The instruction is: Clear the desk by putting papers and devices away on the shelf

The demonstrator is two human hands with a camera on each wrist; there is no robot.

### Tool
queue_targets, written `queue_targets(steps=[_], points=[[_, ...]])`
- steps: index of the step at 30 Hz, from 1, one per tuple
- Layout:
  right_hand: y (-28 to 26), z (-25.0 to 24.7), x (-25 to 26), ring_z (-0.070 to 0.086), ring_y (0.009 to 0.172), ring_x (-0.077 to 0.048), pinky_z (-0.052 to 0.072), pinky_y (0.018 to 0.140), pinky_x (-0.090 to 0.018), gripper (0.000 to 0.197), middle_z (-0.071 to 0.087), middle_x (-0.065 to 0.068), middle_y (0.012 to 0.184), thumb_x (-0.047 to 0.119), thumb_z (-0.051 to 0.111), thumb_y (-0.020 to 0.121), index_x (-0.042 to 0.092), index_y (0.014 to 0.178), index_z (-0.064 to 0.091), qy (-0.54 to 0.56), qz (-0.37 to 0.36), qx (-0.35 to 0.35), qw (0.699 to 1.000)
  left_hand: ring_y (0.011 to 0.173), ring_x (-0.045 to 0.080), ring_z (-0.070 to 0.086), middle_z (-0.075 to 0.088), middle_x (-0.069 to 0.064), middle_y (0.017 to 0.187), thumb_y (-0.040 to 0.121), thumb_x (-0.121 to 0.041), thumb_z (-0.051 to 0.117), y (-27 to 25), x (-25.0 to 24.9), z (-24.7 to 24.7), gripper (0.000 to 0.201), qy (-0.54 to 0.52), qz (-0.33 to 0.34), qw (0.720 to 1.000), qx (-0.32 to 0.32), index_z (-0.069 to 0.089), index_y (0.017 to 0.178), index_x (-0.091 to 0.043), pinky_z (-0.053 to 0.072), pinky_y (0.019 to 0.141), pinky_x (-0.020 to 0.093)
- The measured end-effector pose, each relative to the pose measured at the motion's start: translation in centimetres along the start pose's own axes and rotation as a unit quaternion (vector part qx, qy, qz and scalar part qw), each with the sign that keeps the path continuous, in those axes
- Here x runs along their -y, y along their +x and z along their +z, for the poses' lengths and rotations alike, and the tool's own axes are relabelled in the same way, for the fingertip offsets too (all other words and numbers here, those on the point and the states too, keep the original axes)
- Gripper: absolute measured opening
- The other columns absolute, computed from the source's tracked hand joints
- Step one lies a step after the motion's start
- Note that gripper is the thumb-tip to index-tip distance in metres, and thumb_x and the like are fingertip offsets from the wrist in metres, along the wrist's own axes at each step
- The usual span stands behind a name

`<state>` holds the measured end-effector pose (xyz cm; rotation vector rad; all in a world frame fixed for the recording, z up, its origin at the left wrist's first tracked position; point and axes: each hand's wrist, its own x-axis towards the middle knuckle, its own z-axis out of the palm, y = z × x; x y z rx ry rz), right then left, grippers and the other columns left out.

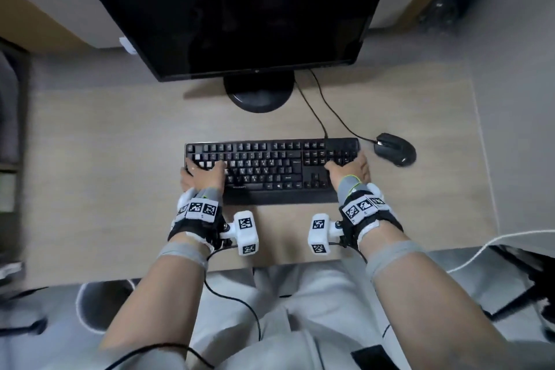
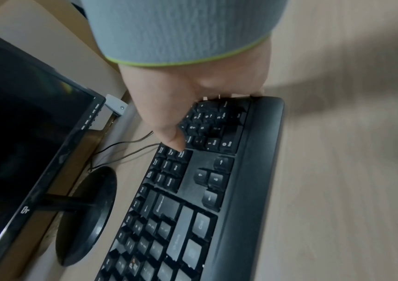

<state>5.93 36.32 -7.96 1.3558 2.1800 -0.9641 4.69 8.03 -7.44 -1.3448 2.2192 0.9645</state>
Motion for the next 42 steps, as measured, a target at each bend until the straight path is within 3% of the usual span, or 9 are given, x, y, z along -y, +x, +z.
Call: queue_targets(steps=[5, 14, 19, 23, 26, 30, 34, 39, 42], points=[[-1.0, -0.1, -0.1, 0.016, 0.147, -0.029, 0.015, 0.119, -0.041, 0.098, 0.019, -0.007, 0.160, 0.036, 0.072, 0.077, 0.020, 0.154, 0.014, -0.007, 0.017, 0.004, 1.000, 0.143, 0.034, 0.027, 0.020, 0.003, 0.159, 0.058, -0.054, 0.060, -0.5, 2.7, -0.8, 0.110, -0.033, -0.032, 0.999, -0.008, 0.021, 0.153, -0.017, 0.026, 0.116, 0.052], [-2.7, -1.6, -0.5, 0.011, 0.149, -0.029, 0.013, 0.119, -0.040, 0.094, 0.014, -0.006, 0.162, 0.030, 0.070, 0.081, 0.017, 0.154, 0.012, -0.004, -0.003, 0.019, 1.000, 0.150, 0.028, 0.010, 0.009, 0.006, 0.165, 0.076, -0.047, 0.064, -3.4, 0.9, -1.3, 0.099, -0.005, 0.008, 1.000, -0.008, 0.014, 0.156, -0.016, 0.014, 0.120, 0.049], [1.0, -7.1, 1.3, 0.016, 0.147, -0.026, 0.011, 0.118, -0.037, 0.077, 0.022, -0.002, 0.159, 0.023, 0.066, 0.079, 0.021, 0.148, 0.031, -0.044, -0.103, -0.032, 0.993, 0.129, 0.030, 0.049, 0.055, 0.010, 0.138, 0.072, -0.041, 0.064, -8.7, -6.5, 2.5, 0.065, -0.059, 0.100, 0.991, 0.071, 0.057, 0.132, -0.017, 0.036, 0.111, 0.042], [6.2, -10.7, 0.4, 0.014, 0.148, -0.026, 0.012, 0.121, -0.039, 0.061, 0.024, -0.002, 0.159, 0.019, 0.058, 0.085, 0.027, 0.143, 0.042, -0.107, -0.114, -0.015, 0.988, 0.116, 0.028, 0.060, 0.068, 0.007, 0.121, 0.080, -0.030, 0.064, -12.4, -9.6, 8.2, 0.045, -0.062, 0.100, 0.978, 0.174, 0.066, 0.122, -0.015, 0.044, 0.106, 0.039], [8.2, -11.1, -1.1, 0.018, 0.146, -0.027, 0.015, 0.119, -0.036, 0.063, 0.029, -0.001, 0.156, 0.018, 0.061, 0.083, 0.032, 0.141, 0.044, -0.105, -0.115, 0.003, 0.988, 0.124, 0.032, 0.055, 0.061, 0.008, 0.134, 0.079, -0.038, 0.063, -13.2, -9.4, 11.0, 0.054, 0.019, 0.091, 0.977, 0.191, 0.064, 0.127, -0.014, 0.042, 0.108, 0.039], [9.8, -12.3, -2.7, 0.039, 0.130, -0.029, 0.030, 0.106, -0.031, 0.064, 0.052, -0.003, 0.135, 0.036, 0.076, 0.068, 0.036, 0.129, 0.056, -0.080, -0.076, 0.010, 0.994, 0.141, 0.033, 0.036, 0.030, 0.004, 0.160, 0.081, -0.046, 0.056, -13.4, -9.8, 13.5, 0.065, 0.142, 0.082, 0.970, 0.179, 0.053, 0.140, -0.019, 0.029, 0.116, 0.042], [9.7, -13.4, -4.8, 0.049, 0.121, -0.029, 0.037, 0.099, -0.034, 0.066, 0.059, -0.005, 0.127, 0.051, 0.075, 0.061, 0.029, 0.121, 0.060, -0.033, -0.023, 0.006, 0.999, 0.135, 0.037, 0.040, 0.038, 0.008, 0.153, 0.060, -0.060, 0.048, -12.5, -9.5, 14.3, 0.086, 0.159, 0.065, 0.970, 0.171, 0.059, 0.132, -0.016, 0.031, 0.113, 0.049], [9.4, -15.4, -7.4, 0.054, 0.121, -0.029, 0.041, 0.098, -0.031, 0.067, 0.056, -0.012, 0.131, 0.050, 0.073, 0.072, 0.017, 0.128, 0.056, -0.009, 0.054, -0.009, 0.998, 0.145, 0.037, 0.020, 0.025, 0.006, 0.160, 0.085, -0.045, 0.054, -14.9, -10.2, 15.2, 0.066, 0.182, 0.091, 0.970, 0.135, 0.048, 0.143, -0.014, 0.018, 0.118, 0.049], [9.0, -16.0, -7.3, 0.047, 0.128, -0.033, 0.039, 0.103, -0.041, 0.077, 0.050, -0.015, 0.136, 0.054, 0.073, 0.073, 0.012, 0.133, 0.048, -0.022, 0.073, -0.005, 0.997, 0.141, 0.038, 0.028, 0.035, 0.006, 0.155, 0.076, -0.046, 0.059, -14.6, -9.8, 15.9, 0.071, 0.133, 0.104, 0.977, 0.133, 0.051, 0.140, -0.016, 0.026, 0.114, 0.053]])
